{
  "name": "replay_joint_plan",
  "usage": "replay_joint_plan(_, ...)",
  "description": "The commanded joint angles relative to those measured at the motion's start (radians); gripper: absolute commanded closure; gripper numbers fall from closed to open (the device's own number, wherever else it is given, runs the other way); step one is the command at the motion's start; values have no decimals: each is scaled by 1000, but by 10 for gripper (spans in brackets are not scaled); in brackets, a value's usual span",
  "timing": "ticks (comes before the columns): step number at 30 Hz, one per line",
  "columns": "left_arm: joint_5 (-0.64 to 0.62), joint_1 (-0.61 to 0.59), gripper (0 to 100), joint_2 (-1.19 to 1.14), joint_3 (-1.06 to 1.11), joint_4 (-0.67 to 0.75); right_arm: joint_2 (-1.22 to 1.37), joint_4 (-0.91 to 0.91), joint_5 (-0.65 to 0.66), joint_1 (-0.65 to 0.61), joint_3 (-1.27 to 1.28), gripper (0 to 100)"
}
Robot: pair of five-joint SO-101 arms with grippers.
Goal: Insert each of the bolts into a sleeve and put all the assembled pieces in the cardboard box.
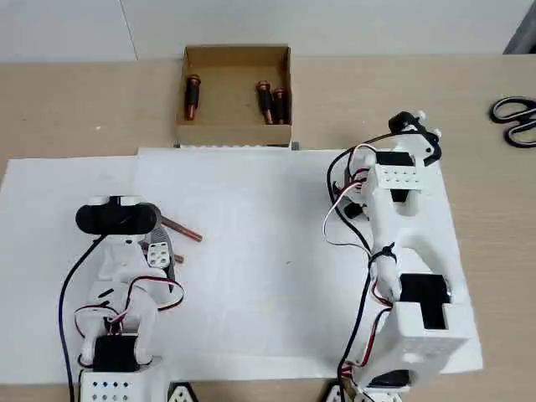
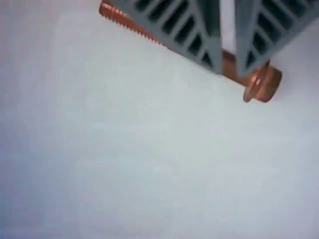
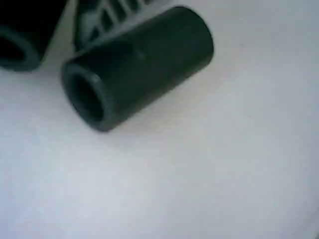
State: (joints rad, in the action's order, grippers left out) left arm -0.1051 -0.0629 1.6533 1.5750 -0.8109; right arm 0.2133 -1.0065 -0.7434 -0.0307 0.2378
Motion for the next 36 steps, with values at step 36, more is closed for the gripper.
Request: replay_joint_plan(36, 0, 0, 985, 8, 4, 58, -292, -119, 34, -120, -8, 995)
